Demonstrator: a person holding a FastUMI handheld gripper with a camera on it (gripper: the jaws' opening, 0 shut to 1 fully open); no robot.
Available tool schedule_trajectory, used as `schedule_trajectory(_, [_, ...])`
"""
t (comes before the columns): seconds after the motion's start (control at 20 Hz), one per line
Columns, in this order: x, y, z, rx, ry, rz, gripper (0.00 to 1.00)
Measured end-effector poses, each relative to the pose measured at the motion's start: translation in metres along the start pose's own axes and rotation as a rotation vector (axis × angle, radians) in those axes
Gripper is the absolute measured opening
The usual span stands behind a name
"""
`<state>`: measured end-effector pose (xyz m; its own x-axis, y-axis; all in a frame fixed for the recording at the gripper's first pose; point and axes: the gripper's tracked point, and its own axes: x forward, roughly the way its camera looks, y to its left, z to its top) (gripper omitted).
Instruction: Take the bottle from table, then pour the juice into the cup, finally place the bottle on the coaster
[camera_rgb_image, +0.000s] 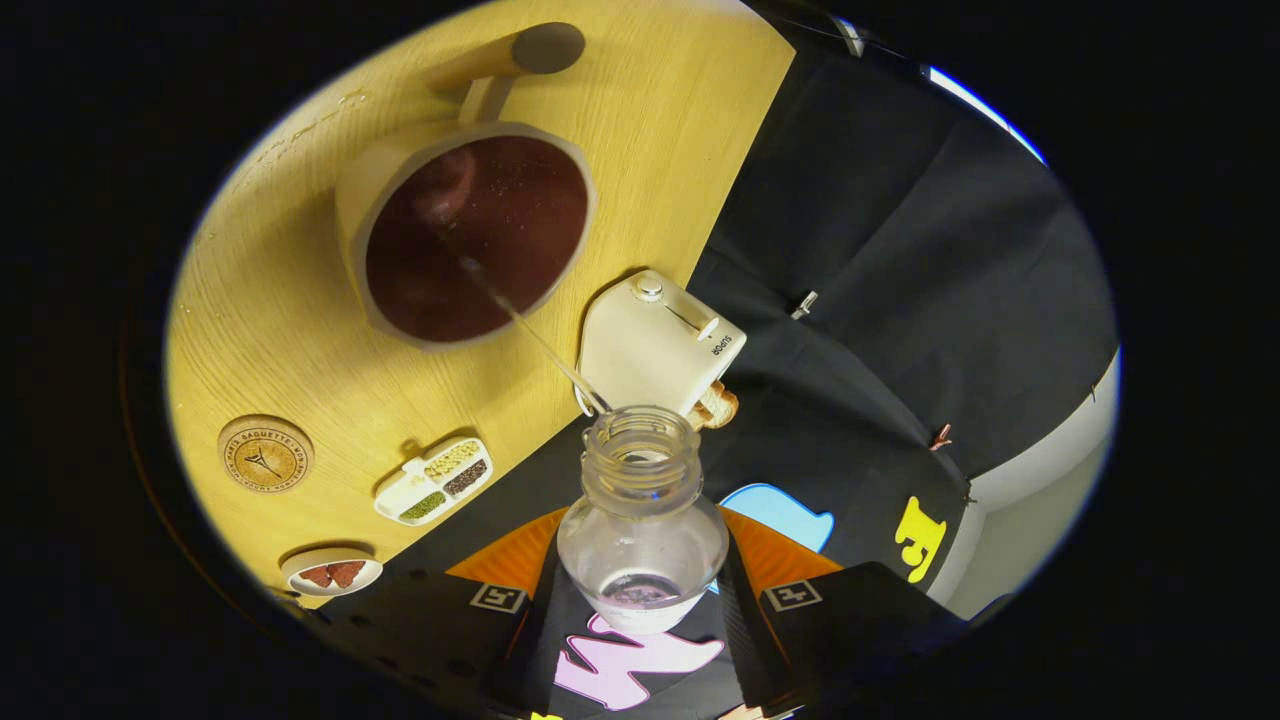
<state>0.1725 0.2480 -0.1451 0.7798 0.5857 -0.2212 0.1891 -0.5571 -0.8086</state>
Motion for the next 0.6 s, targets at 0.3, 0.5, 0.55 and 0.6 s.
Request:
schedule_trajectory(0.3, [-0.0012,0.0030,-0.0018,0.016,0.010,0.013,0.71])
schedule_trajectory(0.5, [-0.0033,0.0039,-0.0013,0.076,0.031,0.029,0.71])
schedule_trajectory(0.55, [-0.0056,0.0040,-0.0023,0.095,0.044,0.035,0.71])
schedule_trajectory(0.6, [-0.0081,0.0022,-0.0026,0.116,0.052,0.038,0.71])
